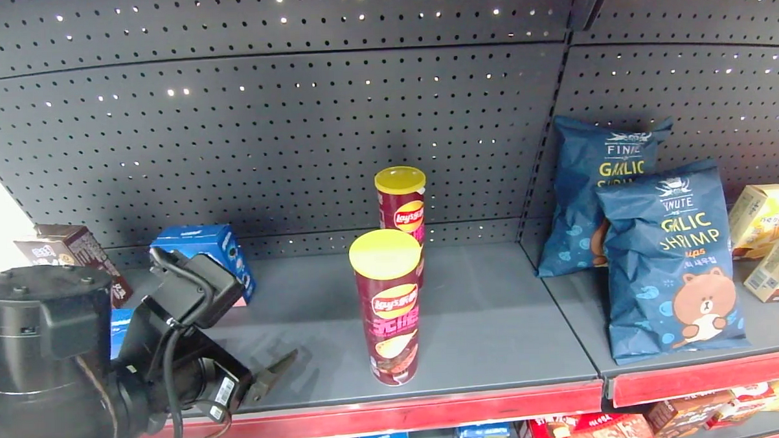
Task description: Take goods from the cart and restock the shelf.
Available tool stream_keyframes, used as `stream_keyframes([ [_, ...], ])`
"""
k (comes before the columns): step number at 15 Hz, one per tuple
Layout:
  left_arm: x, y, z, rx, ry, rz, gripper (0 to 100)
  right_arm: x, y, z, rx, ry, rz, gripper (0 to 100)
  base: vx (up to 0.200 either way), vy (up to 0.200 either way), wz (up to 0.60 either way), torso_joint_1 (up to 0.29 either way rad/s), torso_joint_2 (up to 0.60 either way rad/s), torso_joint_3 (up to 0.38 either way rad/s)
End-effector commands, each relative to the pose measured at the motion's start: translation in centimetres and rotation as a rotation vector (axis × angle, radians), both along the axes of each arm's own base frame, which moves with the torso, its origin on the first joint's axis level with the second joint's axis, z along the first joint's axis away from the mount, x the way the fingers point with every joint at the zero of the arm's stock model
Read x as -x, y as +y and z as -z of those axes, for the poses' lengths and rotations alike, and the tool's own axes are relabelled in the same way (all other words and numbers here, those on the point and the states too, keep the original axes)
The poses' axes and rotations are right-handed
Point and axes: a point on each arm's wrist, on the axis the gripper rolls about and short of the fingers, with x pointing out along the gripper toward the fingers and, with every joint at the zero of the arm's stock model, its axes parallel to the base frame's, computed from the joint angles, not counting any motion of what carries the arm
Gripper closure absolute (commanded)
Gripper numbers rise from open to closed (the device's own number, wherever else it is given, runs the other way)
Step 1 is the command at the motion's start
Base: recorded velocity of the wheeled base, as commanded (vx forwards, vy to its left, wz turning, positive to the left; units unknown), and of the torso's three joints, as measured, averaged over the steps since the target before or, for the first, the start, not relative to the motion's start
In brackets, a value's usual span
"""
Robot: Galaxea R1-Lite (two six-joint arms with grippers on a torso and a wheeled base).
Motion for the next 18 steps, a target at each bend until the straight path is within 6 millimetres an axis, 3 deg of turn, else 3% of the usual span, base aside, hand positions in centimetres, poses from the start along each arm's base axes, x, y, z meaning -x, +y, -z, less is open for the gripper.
stream_keyframes([
  [1,-0.5,-0.4,0.7,-0.038,0.021,0.016,0,0.0,0.0,0.0,0.0,0.001,0.0,0,0.0,0.0,0.0,0.0,0.0,0.0],
  [7,-3.3,-2.0,0.2,-0.052,0.015,0.026,0,0.0,0.0,0.0,0.0,0.001,0.0,0,0.0,0.0,0.0,0.0,0.0,0.0],
  [18,-5.4,-5.0,1.0,-0.068,0.039,0.081,0,0.0,0.0,0.0,0.0,0.001,0.0,0,0.0,0.0,0.0,0.0,0.0,0.0],
])
